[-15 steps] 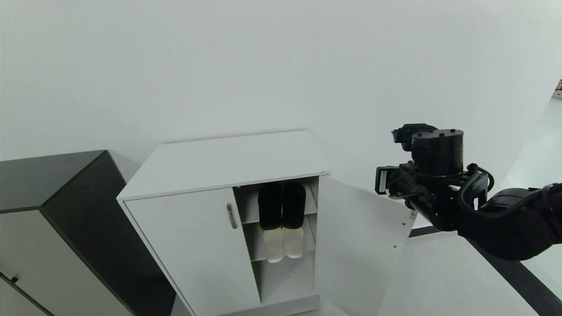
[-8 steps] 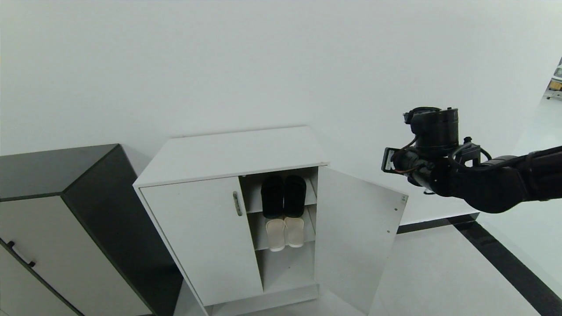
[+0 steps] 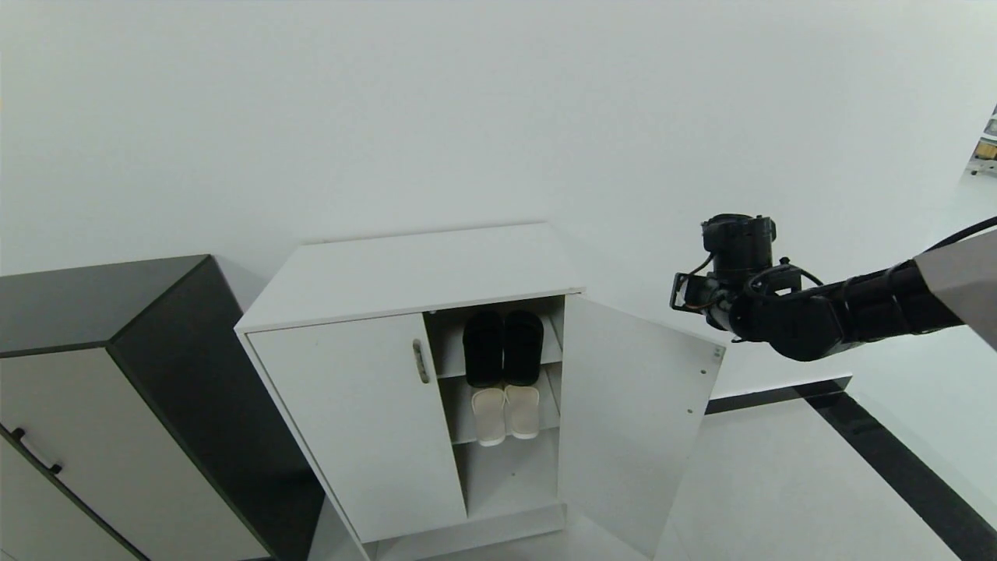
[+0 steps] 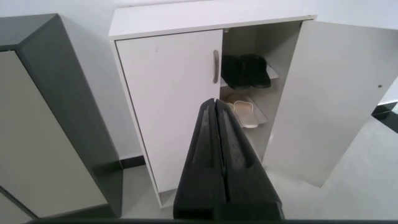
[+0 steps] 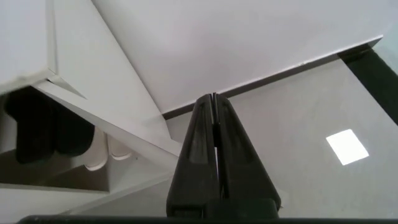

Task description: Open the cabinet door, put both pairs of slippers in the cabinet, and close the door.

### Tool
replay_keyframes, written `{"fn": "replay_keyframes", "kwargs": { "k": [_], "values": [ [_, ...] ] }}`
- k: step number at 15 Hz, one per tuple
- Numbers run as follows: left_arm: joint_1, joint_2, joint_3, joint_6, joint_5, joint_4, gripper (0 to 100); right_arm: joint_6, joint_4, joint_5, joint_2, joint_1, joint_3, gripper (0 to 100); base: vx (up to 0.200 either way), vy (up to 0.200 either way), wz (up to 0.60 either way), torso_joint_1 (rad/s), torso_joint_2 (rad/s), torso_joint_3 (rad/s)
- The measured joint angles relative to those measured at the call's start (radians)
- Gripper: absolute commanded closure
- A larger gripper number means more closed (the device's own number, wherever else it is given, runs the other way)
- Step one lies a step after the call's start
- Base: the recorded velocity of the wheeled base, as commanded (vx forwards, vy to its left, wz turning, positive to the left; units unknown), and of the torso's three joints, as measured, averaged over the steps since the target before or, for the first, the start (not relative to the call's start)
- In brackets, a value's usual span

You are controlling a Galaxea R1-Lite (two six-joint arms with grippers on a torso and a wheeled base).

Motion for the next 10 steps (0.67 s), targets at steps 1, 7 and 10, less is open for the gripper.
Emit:
{"fn": "replay_keyframes", "kwargs": {
  "k": [1, 7, 10],
  "values": [
    [0.0, 0.0, 0.001, 0.0, 0.0, 0.0, 100, 0.0, 0.0, 0.0, 0.021, -0.002, -0.007, 100, 0.0, 0.0, 0.0, 0.0, 0.0, 0.0],
    [0.0, 0.0, 0.001, 0.0, 0.001, 0.0, 100, -0.001, 0.003, -0.002, 0.077, -0.004, -0.011, 100, 0.0, 0.0, 0.0, 0.0, 0.0, 0.0],
    [0.0, 0.0, 0.0, -0.001, 0.002, 0.0, 100, -0.001, 0.006, -0.002, 0.085, -0.003, -0.007, 100, 0.0, 0.0, 0.0, 0.0, 0.0, 0.0]
  ]
}}
